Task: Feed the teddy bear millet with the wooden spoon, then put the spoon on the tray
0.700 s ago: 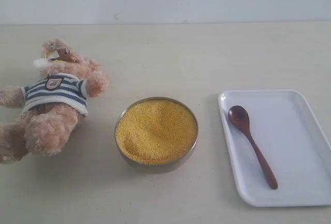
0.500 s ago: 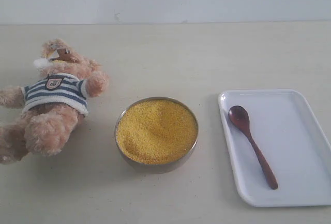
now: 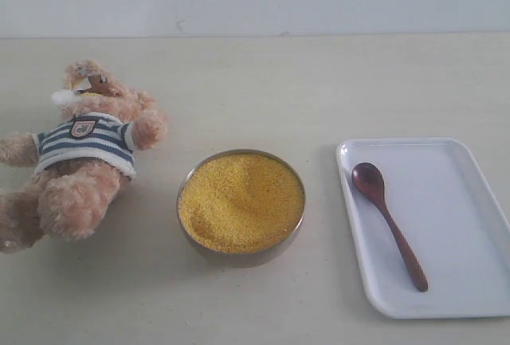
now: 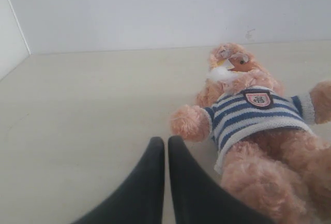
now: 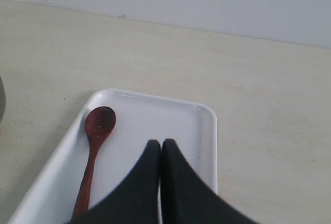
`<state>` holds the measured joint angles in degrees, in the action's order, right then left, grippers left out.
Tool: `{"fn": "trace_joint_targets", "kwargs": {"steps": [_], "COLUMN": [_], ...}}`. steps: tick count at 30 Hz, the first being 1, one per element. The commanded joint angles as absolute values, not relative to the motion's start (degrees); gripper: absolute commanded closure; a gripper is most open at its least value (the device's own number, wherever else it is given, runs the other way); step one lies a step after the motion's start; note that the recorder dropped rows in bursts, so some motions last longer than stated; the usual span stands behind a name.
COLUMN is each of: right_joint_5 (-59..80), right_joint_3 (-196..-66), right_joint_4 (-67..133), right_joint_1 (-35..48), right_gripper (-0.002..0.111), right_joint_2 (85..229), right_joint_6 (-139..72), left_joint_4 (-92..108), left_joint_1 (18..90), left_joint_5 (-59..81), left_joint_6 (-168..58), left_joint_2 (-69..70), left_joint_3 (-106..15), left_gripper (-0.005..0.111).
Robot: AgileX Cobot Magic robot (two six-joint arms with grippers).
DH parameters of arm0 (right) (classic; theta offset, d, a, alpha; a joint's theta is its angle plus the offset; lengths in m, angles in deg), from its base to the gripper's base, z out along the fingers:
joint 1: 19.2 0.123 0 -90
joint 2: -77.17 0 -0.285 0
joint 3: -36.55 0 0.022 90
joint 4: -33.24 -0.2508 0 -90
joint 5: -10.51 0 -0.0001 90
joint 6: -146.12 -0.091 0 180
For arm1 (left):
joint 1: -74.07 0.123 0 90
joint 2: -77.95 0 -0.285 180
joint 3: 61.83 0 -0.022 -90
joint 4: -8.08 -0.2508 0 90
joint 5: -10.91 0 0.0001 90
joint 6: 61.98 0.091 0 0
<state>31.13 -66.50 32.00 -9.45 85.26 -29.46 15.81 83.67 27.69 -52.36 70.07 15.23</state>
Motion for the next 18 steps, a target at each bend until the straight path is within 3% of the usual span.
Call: {"fn": "trace_joint_targets", "kwargs": {"steps": [1, 5, 10, 15, 18], "right_joint_5": [30.9, 30.9, 30.9, 30.9, 30.9], "right_joint_3": [-66.2, -66.2, -66.2, -66.2, -66.2], "right_joint_4": [32.2, 32.2, 32.2, 32.2, 32.2], "right_joint_1": [-9.5, -9.5, -9.5, -9.5, -9.5], "right_gripper": [0.109, 0.109, 0.109, 0.109, 0.109], "right_joint_2": [85.0, 85.0, 85.0, 85.0, 85.0], "right_joint_6": [-29.4, -29.4, -29.4, -29.4, -29.4], "left_joint_4": [16.2, 16.2, 17.8, 29.0, 25.3], "left_joint_1": [83.4, 83.4, 83.4, 83.4, 83.4], "left_joint_5": [27.7, 26.2, 13.8, -7.1, -10.7], "left_joint_6": [-52.1, -51.4, -54.6, -80.2, -94.3], "left_joint_2": [70.2, 70.2, 70.2, 70.2, 70.2], "left_joint_3": [15.4, 15.4, 15.4, 15.4, 14.8], "left_gripper": [0.102, 0.102, 0.102, 0.102, 0.102]}}
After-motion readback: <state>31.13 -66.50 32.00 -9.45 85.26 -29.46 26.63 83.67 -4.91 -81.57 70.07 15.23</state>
